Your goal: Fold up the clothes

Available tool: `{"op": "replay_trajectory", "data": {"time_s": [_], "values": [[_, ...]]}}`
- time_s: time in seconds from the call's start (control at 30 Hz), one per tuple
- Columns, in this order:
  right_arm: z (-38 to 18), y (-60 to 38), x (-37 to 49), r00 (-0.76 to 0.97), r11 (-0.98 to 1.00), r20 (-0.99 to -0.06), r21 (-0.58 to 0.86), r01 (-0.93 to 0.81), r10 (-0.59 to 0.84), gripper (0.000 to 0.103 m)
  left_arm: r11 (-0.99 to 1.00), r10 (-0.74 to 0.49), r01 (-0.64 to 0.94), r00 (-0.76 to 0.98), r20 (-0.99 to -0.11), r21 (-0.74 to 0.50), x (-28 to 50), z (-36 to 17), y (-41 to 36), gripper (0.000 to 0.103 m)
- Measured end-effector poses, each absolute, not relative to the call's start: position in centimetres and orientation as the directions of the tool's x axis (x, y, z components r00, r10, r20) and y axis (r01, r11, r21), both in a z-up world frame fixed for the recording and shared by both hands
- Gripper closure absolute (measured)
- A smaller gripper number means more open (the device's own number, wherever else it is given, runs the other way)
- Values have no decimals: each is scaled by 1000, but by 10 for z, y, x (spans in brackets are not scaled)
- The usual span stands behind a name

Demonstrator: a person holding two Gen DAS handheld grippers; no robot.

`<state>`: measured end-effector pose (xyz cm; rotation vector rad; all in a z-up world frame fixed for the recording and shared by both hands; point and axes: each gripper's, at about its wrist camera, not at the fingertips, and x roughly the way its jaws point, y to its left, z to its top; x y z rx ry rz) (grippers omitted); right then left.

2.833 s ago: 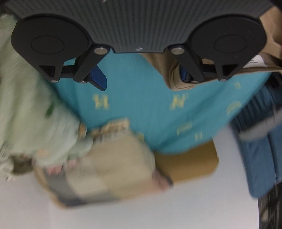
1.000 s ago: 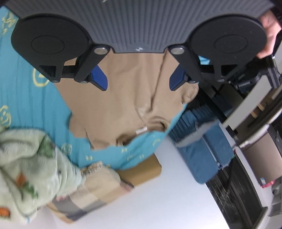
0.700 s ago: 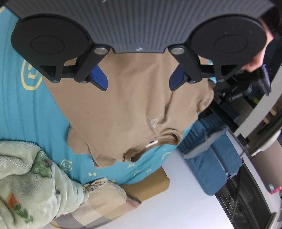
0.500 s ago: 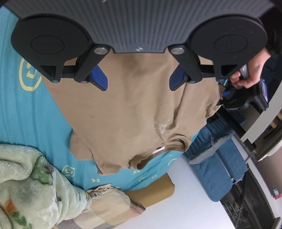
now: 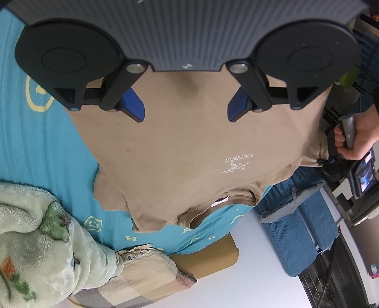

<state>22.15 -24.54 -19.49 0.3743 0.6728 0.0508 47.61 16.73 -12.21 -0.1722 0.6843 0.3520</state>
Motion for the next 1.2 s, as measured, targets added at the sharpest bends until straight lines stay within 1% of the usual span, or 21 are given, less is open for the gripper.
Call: {"op": "replay_trajectory", "data": {"time_s": [0.03, 0.07, 0.13, 0.17, 0.23, 0.33, 0.4, 0.47, 0.53, 0.6, 0.67, 0.7, 0.73, 0.8, 0.83, 0.87, 0.9, 0.93, 0.97, 1.2], "values": [[-195, -246, 222, 785, 933, -598, 352, 74, 164, 23, 930, 263, -366, 713, -650, -25, 475, -119, 166, 68], [-195, -246, 222, 786, 933, -597, 351, 73, 163, 23, 939, 231, -343, 708, -667, -40, 462, -118, 164, 61], [-193, -247, 221, 790, 934, -591, 350, 69, 163, 23, 952, 165, -297, 696, -699, -72, 434, -114, 160, 60], [-192, -247, 221, 793, 934, -587, 350, 65, 165, 23, 957, 129, -276, 686, -716, -92, 412, -111, 160, 55], [-188, -246, 217, 800, 937, -577, 345, 54, 166, 23, 962, 58, -238, 660, -749, -136, 367, -106, 161, 48], [-183, -245, 211, 811, 943, -560, 332, 37, 166, 23, 952, -36, -228, 582, -812, -205, 292, -103, 169, 47], [-179, -244, 206, 819, 946, -549, 323, 26, 165, 23, 945, -76, -242, 495, -866, -221, 248, -104, 175, 47], [-174, -246, 201, 827, 950, -539, 313, 22, 159, 23, 935, -123, -254, 417, -900, -246, 209, -105, 178, 47], [-171, -247, 194, 833, 954, -532, 300, 21, 149, 23, 926, -169, -262, 360, -918, -273, 175, -105, 178, 46], [-168, -248, 187, 837, 957, -529, 289, 21, 141, 23, 925, -197, -247, 341, -919, -289, 151, -104, 173, 45], [-169, -250, 182, 833, 961, -538, 276, 30, 129, 23, 930, -212, -219, 334, -918, -295, 133, -104, 165, 36], [-170, -251, 179, 831, 962, -543, 270, 34, 123, 23, 938, -208, -201, 324, -923, -282, 129, -105, 158, 37], [-170, -252, 176, 829, 964, -548, 264, 39, 117, 23, 945, -202, -188, 314, -928, -269, 127, -105, 154, 38], [-171, -254, 170, 824, 967, -557, 251, 47, 105, 23, 952, -181, -187, 297, -938, -243, 125, -104, 155, 43], [-172, -255, 167, 822, 968, -561, 245, 51, 98, 23, 955, -170, -186, 289, -942, -230, 124, -103, 155, 49], [-172, -256, 164, 820, 969, -565, 242, 56, 94, 23, 959, -160, -185, 280, -947, -216, 124, -103, 155, 64], [-171, -258, 160, 819, 967, -565, 248, 60, 94, 23, 962, -149, -184, 272, -951, -203, 123, -102, 155, 74], [-170, -261, 156, 821, 964, -563, 259, 62, 98, 23, 965, -138, -182, 263, -955, -190, 122, -101, 156, 98], [-168, -264, 152, 823, 961, -559, 271, 64, 103, 23, 968, -127, -181, 255, -959, -176, 121, -101, 156, 99], [-159, -275, 144, 846, 943, -520, 325, 70, 117, 23, 988, 9, -154, 265, -964, -33, 113, -66, 153, 99]]}}
